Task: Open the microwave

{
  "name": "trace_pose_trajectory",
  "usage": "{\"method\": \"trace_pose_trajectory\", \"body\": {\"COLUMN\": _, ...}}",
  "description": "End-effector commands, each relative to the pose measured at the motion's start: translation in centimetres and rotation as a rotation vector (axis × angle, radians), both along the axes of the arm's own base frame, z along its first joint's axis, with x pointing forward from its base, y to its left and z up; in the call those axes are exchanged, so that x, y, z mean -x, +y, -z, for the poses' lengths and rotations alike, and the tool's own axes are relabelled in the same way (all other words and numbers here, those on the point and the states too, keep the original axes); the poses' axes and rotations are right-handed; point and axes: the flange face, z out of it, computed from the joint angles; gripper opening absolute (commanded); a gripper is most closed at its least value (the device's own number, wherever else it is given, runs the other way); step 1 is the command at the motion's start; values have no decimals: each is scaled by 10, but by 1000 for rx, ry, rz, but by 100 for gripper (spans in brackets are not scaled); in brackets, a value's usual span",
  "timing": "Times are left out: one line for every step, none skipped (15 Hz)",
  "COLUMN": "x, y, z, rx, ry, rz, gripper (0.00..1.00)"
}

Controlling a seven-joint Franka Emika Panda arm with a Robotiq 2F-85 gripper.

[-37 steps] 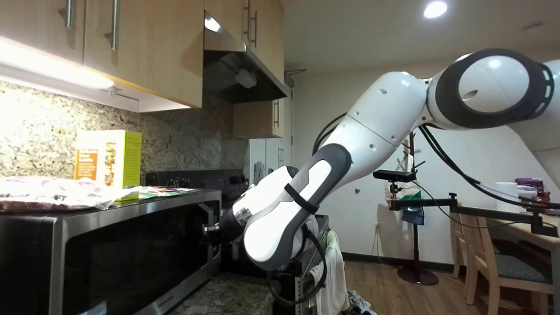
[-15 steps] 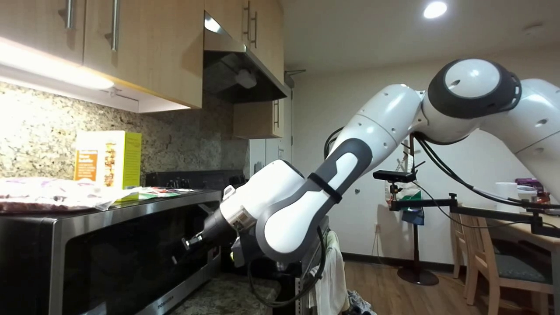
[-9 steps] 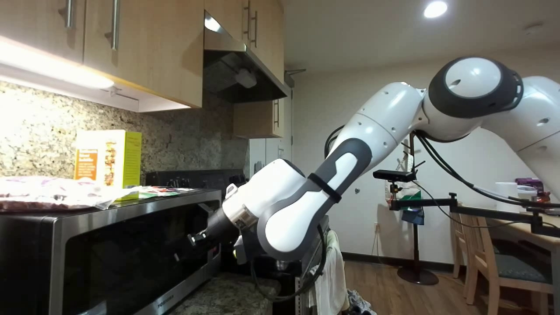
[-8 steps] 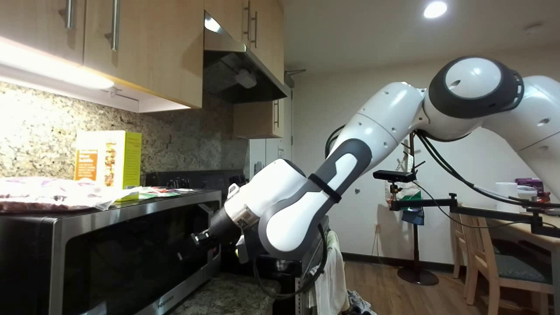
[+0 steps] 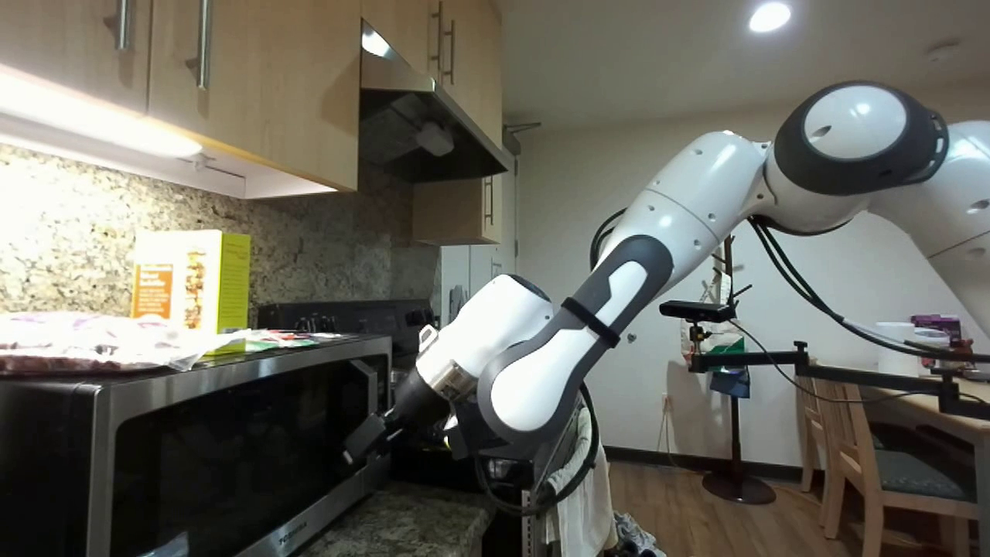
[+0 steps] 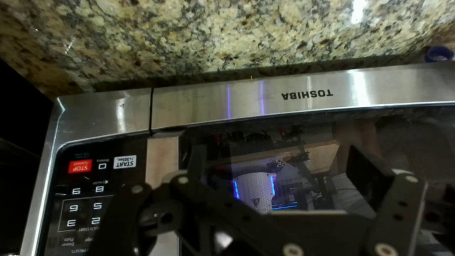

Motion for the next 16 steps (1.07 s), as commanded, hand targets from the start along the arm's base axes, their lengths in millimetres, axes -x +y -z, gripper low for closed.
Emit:
{"method": "trace_pose_trajectory", "body": {"x": 1, "y": -1, "z": -1, "rx": 9, "ry": 11, "rz": -5, "gripper": 100}}
{"method": "trace_pose_trajectory", "body": {"x": 1, "y": -2, "z": -2, "rx": 15, "ry": 15, "rz": -7, "gripper": 100}}
{"method": "trace_pose_trajectory", "body": {"x": 1, "y": -3, "z": -3, "rx": 18, "ry": 15, "rz": -8, "gripper": 100}}
{"method": "trace_pose_trajectory", "body": {"x": -5, "y": -11, "z": -11, "rx": 65, "ry": -30, "rz": -3, "gripper": 100}}
{"method": "trace_pose_trajectory", "body": {"x": -13, "y": -15, "z": -11, "rx": 65, "ry": -42, "rz": -16, "gripper": 100}}
{"method": "trace_pose_trajectory", "body": {"x": -22, "y": -26, "z": -17, "rx": 99, "ry": -55, "rz": -13, "gripper": 100}}
{"method": "trace_pose_trajectory", "body": {"x": -29, "y": -37, "z": -24, "rx": 125, "ry": -64, "rz": -8, "gripper": 100}}
{"method": "trace_pose_trajectory", "body": {"x": -34, "y": -46, "z": -29, "rx": 147, "ry": -71, "rz": -3, "gripper": 100}}
{"method": "trace_pose_trajectory", "body": {"x": -40, "y": -51, "z": -34, "rx": 148, "ry": -84, "rz": -11, "gripper": 100}}
{"method": "trace_pose_trajectory", "body": {"x": -46, "y": -56, "z": -36, "rx": 157, "ry": -94, "rz": -16, "gripper": 100}}
{"method": "trace_pose_trajectory", "body": {"x": -51, "y": -61, "z": -38, "rx": 164, "ry": -94, "rz": -16, "gripper": 100}}
{"method": "trace_pose_trajectory", "body": {"x": -54, "y": -64, "z": -38, "rx": 168, "ry": -95, "rz": -24, "gripper": 100}}
{"method": "trace_pose_trajectory", "body": {"x": -57, "y": -64, "z": -38, "rx": 157, "ry": -103, "rz": -34, "gripper": 100}}
{"method": "trace_pose_trajectory", "body": {"x": -61, "y": -64, "z": -38, "rx": 148, "ry": -114, "rz": -49, "gripper": 100}}
{"method": "trace_pose_trajectory", "body": {"x": -63, "y": -63, "z": -38, "rx": 138, "ry": -122, "rz": -63, "gripper": 100}}
{"method": "trace_pose_trajectory", "body": {"x": -65, "y": -63, "z": -36, "rx": 131, "ry": -121, "rz": -80, "gripper": 100}}
